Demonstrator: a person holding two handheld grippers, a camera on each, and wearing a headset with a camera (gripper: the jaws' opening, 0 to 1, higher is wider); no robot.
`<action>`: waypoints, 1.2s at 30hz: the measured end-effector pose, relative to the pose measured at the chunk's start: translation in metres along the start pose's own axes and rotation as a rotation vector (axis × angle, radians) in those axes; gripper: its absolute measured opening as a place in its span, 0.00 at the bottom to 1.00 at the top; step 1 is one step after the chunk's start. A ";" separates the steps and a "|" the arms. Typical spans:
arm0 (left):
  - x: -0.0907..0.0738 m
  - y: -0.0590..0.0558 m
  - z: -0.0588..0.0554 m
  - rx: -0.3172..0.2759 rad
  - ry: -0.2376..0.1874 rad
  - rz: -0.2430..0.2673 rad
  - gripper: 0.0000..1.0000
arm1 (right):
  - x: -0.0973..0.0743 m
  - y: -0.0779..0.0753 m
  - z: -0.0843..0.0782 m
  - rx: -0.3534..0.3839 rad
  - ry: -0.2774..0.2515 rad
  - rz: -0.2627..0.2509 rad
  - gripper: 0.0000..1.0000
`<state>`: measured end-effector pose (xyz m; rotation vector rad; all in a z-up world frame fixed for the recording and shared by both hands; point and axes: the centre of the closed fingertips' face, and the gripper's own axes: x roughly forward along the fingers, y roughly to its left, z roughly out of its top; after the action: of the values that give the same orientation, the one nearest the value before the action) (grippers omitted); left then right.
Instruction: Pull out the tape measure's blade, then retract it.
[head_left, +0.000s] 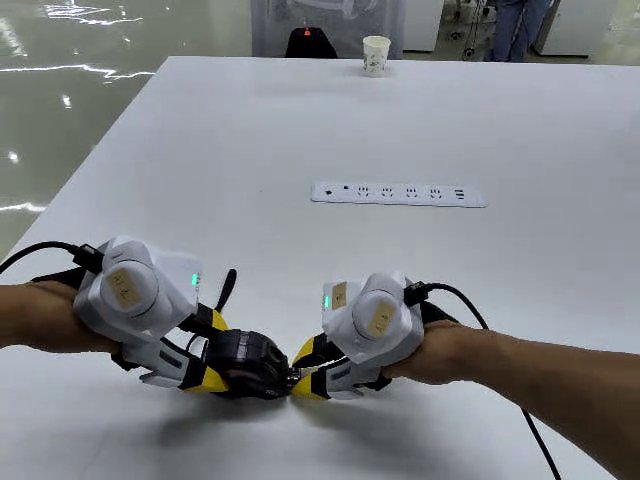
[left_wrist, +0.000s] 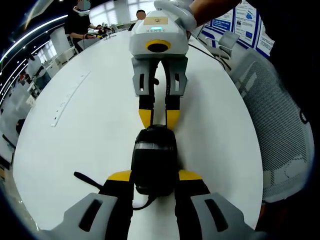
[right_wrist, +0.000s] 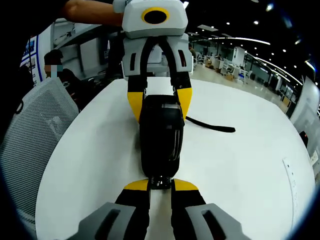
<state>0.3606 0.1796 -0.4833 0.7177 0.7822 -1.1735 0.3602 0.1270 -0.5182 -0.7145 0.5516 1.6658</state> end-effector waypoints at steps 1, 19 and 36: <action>0.000 0.000 0.000 0.002 -0.001 -0.001 0.26 | 0.000 0.000 0.000 0.001 0.000 0.001 0.12; 0.001 -0.001 -0.001 0.002 0.004 -0.008 0.25 | -0.001 0.003 -0.001 -0.039 0.009 0.004 0.10; 0.001 -0.002 -0.001 -0.006 0.002 -0.013 0.25 | -0.006 0.004 -0.005 -0.033 0.014 0.009 0.10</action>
<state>0.3592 0.1795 -0.4849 0.7105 0.7929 -1.1818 0.3583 0.1187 -0.5181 -0.7488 0.5386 1.6828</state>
